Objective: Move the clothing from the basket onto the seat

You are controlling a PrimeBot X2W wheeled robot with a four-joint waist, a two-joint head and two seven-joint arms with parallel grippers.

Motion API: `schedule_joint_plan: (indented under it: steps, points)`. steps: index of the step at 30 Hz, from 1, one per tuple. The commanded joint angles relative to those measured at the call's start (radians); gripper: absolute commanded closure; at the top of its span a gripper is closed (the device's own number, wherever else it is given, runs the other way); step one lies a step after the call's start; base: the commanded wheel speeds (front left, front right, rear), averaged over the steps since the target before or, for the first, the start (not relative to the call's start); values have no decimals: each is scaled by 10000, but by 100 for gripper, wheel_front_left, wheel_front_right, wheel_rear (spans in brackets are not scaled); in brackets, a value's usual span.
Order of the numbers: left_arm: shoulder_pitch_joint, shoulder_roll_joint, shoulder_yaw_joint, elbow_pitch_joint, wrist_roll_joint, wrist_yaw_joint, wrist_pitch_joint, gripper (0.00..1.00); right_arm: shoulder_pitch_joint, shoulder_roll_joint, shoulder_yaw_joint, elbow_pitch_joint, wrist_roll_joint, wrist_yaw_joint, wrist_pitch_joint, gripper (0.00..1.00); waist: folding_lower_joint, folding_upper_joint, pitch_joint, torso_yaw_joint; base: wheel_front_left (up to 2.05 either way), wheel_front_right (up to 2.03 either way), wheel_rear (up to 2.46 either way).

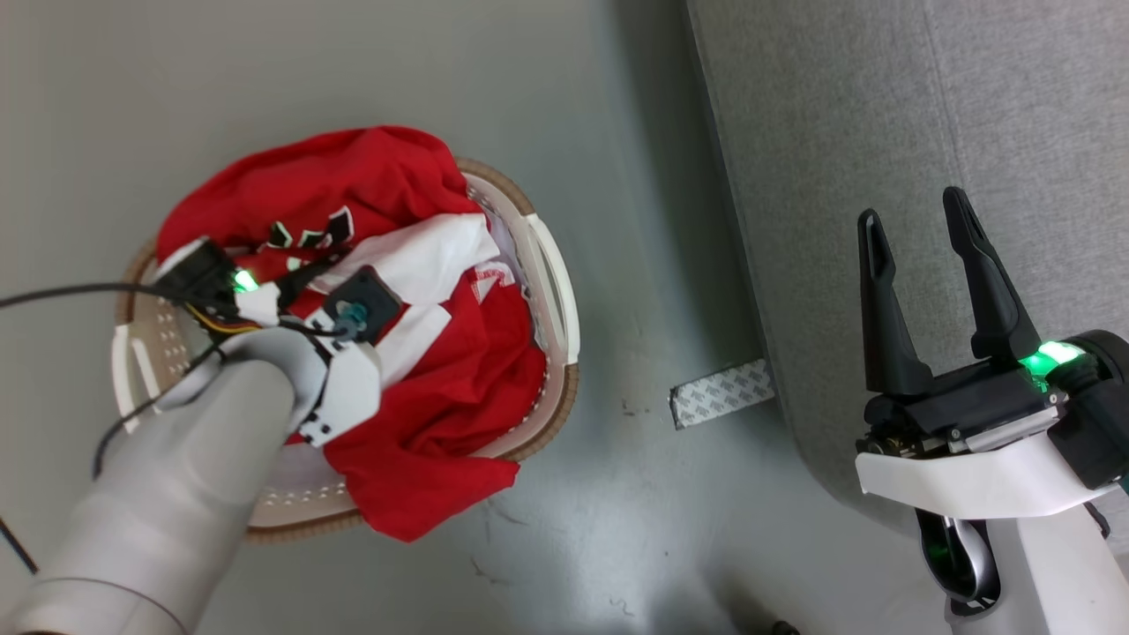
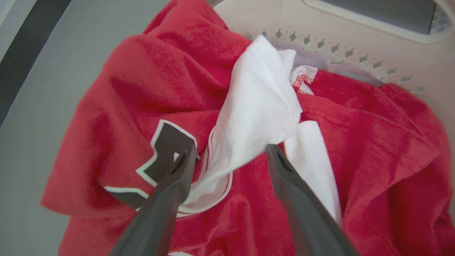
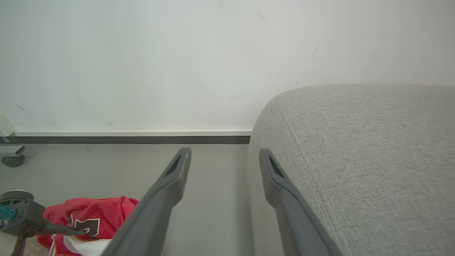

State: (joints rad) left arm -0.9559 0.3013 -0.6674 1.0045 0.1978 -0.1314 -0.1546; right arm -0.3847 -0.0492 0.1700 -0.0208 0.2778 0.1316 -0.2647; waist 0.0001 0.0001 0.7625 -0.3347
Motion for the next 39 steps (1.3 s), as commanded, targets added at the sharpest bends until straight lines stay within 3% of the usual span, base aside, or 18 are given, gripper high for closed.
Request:
schedule_joint_plan:
  steps: [1,8,9,10,16,23,32,39]
  points:
    - [-173,163,-40,139,138,20,-41,0,-138,-22,41,-78,49,-17,4,0,-1,-1,226,-96,0,0,0]
    - [-680,277,-225,756,35,26,-174,0,-246,-22,146,-207,160,-17,4,0,-1,-1,620,-332,0,0,0]
    - [-702,257,-180,842,-64,26,-168,58,-215,-20,123,-225,188,-17,4,0,-1,-1,643,-349,0,0,0]
    - [-730,239,-129,932,-143,31,-164,100,-171,-22,100,-239,214,-17,4,0,-1,-1,664,-363,0,0,0]
    - [-392,-311,518,1109,-1134,183,-628,100,163,-23,-133,-35,202,-17,4,0,-1,-1,206,-87,0,0,0]
    - [913,-1193,1329,563,-2529,244,-1072,100,717,-26,-457,456,-222,-17,4,0,-1,-1,-1868,858,0,0,0]
    - [2873,-1815,1472,-1314,-3518,101,-1104,100,1859,-34,-686,1090,-849,-17,4,0,-1,-1,-5178,2131,0,0,0]
    - [3790,-1944,1603,-3500,-4176,129,-573,100,2672,-31,-632,1307,-1082,-17,5,0,-1,-1,-6718,2686,0,0,0]
